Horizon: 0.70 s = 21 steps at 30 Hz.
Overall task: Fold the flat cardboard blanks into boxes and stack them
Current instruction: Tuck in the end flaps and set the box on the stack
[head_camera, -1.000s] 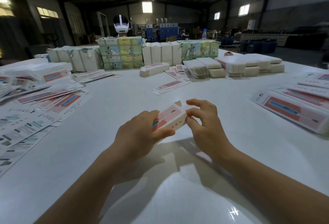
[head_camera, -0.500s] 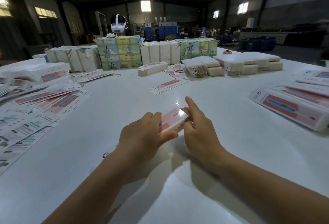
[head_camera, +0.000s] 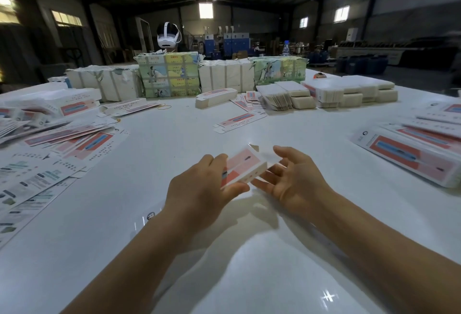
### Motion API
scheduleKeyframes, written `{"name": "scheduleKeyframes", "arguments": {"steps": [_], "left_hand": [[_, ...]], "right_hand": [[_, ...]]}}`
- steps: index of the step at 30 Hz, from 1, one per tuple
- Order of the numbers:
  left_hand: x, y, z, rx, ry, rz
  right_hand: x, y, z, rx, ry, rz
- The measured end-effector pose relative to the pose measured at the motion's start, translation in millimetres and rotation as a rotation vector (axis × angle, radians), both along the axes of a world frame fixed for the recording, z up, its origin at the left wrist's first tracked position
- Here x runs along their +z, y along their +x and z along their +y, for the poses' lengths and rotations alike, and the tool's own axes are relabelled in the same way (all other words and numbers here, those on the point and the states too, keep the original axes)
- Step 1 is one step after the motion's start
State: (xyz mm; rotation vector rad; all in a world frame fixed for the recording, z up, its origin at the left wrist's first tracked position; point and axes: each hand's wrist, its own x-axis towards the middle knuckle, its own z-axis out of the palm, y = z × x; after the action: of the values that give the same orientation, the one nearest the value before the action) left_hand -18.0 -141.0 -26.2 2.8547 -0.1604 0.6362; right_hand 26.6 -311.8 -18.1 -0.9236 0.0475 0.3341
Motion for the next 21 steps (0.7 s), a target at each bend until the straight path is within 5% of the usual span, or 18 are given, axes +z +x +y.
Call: {"name": "scheduleKeyframes", "arguments": {"steps": [3,11,14,18,21], "left_hand": [[-1.2,0.3,-3.4,-0.024,0.022,-0.021],[-1.6,-2.3,-8.3,-0.039,0.096,-0.049],[-1.1,-3.8,-8.1,-0.019,0.104,-0.058],[-1.0,-5.7,-6.9,0.004,0.124,-0.086],[-1.2,-4.8,-5.7,0.026,0.144,-0.103]], "right_hand": [[-2.1,-2.7,2.9,0.057,-0.017,-0.142],[-14.6,-12.2,7.3,-0.242,-0.896,-0.810],[-17.9,-14.9,9.6,-0.264,-1.068,-0.920],[-16.3,-17.8,12.7,-0.188,-0.981,-0.870],[-4.7,-11.0,10.6,-0.041,-0.453,-0.481]]}}
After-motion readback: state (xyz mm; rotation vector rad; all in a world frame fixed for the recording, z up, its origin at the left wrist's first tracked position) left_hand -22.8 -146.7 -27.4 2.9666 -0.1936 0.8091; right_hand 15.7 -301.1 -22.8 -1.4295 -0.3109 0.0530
